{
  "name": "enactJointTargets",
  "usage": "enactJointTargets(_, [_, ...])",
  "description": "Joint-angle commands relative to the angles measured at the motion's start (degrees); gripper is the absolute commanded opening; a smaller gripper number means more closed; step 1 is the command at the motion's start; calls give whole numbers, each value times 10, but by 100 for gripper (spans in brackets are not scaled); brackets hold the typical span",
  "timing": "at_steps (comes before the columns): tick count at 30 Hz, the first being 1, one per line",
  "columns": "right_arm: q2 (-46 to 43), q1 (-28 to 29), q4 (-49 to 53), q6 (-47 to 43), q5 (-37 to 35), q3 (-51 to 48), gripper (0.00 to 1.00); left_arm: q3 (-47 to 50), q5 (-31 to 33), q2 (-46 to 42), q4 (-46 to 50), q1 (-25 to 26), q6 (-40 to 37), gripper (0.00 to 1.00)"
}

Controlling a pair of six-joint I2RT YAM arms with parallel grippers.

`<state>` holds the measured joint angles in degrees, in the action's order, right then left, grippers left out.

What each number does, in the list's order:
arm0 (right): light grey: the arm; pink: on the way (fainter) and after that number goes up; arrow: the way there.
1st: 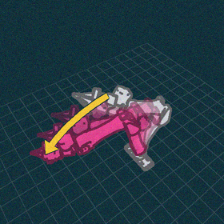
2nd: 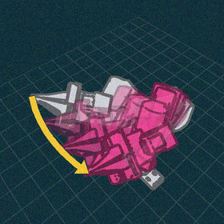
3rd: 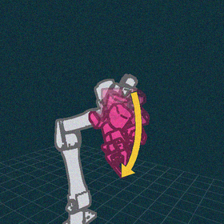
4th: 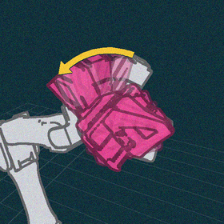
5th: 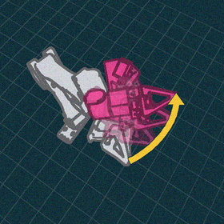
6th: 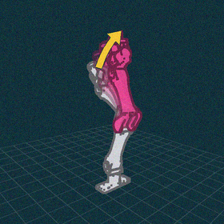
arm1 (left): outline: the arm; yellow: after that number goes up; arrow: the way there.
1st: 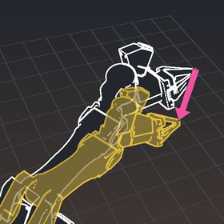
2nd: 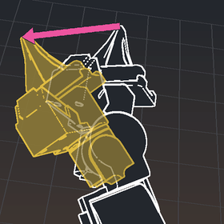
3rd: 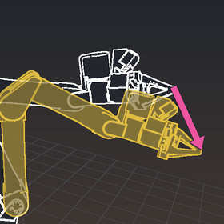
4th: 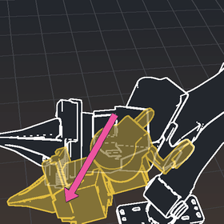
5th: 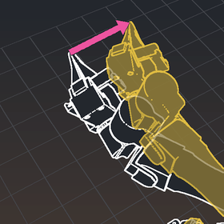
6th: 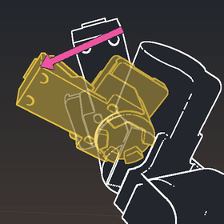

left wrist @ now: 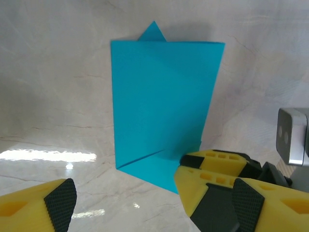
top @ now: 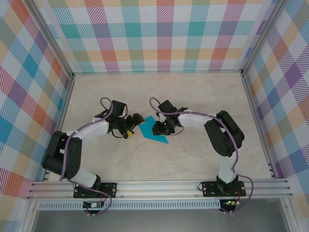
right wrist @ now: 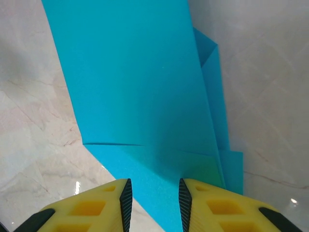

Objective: Fold a paper plane with a square sheet of paper (pick it up from the middle)
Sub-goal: Move the paper to the center of the table, then fold the wing for the fifth time at the center of the table.

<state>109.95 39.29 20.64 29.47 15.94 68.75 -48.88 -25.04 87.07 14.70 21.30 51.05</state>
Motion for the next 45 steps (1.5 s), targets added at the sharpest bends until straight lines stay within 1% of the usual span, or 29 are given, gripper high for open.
enactJointTargets(1, [8, -16, -35, 17, 38, -12, 32, 12, -15, 13, -18, 17, 17, 85])
enactJointTargets(7, [15, -55, -99, 52, 129, -55, 33, 17, -25, 31, -39, 38, 42, 80])
enactJointTargets(12, [18, -69, -110, 62, 149, -65, 33, 18, -17, 45, -43, 47, 55, 75])
enactJointTargets(16, [20, -79, -137, 81, 171, -79, 33, 17, -21, 59, -55, 54, 64, 69])
enactJointTargets(21, [19, -93, -176, 106, 205, -96, 33, 13, -29, 74, -78, 60, 74, 54])
enactJointTargets(23, [18, -98, -183, 112, 210, -99, 33, 10, -25, 81, -74, 62, 76, 51])
enactJointTargets(25, [19, -100, -185, 113, 215, -101, 33, 11, -21, 85, -74, 62, 78, 51])
enactJointTargets(28, [18, -102, -188, 115, 217, -103, 33, 10, -23, 92, -77, 63, 78, 48])
enactJointTargets(34, [19, -105, -194, 118, 221, -107, 33, 9, -35, 104, -102, 65, 84, 36])
enactJointTargets(40, [15, -107, -207, 128, 232, -113, 34, 2, -41, 116, -114, 66, 85, 33])
enactJointTargets(45, [13, -110, -206, 129, 232, -113, 34, 3, -36, 118, -115, 66, 85, 33])
